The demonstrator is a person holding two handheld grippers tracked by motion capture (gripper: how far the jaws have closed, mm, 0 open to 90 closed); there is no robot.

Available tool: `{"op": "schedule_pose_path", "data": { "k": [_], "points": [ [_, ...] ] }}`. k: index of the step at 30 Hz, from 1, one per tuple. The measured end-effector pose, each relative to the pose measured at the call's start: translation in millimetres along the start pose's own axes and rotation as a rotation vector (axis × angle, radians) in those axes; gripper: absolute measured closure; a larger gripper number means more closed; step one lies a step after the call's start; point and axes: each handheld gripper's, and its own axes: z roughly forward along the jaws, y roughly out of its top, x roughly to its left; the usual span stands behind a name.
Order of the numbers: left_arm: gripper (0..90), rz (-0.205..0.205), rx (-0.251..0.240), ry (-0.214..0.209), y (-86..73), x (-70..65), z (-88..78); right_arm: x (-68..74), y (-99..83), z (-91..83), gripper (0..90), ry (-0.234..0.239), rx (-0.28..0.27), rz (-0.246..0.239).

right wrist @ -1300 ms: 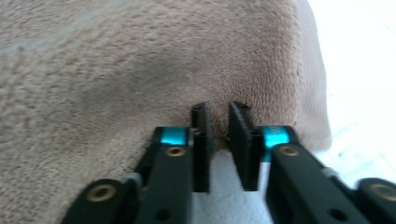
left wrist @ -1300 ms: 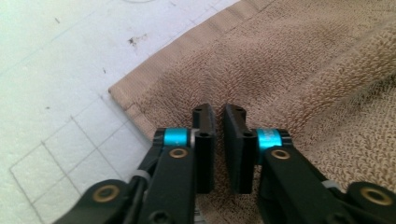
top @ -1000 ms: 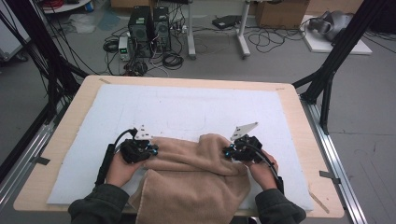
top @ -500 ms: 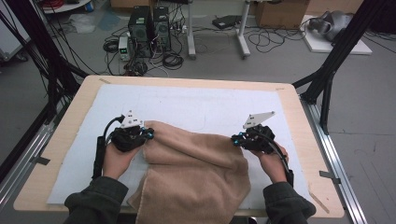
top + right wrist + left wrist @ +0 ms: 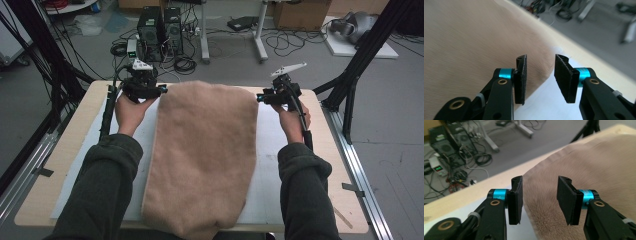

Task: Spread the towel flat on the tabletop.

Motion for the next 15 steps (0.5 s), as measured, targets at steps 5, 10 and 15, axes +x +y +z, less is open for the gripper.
{"op": "schedule_pose_path", "data": {
  "k": [5, 10, 15],
  "points": [
    [54.1, -0.038, 0.068, -0.072, -53.1, -1.1, 3.2, 15.3, -39.7, 14.8, 56.8, 0.075, 0.080, -0.003],
    [51.5, -0.026, 0.071, -0.163, -92.6, -19.3, -16.2, 44.9, -72.9, 2.0, 53.2, 0.159, 0.044, -0.029],
    [47.4, 0.026, 0.040, -0.251, -120.4, -52.4, -52.8, 80.9, -96.4, -18.9, 49.8, 0.239, 0.001, -0.074]
  ]
}}
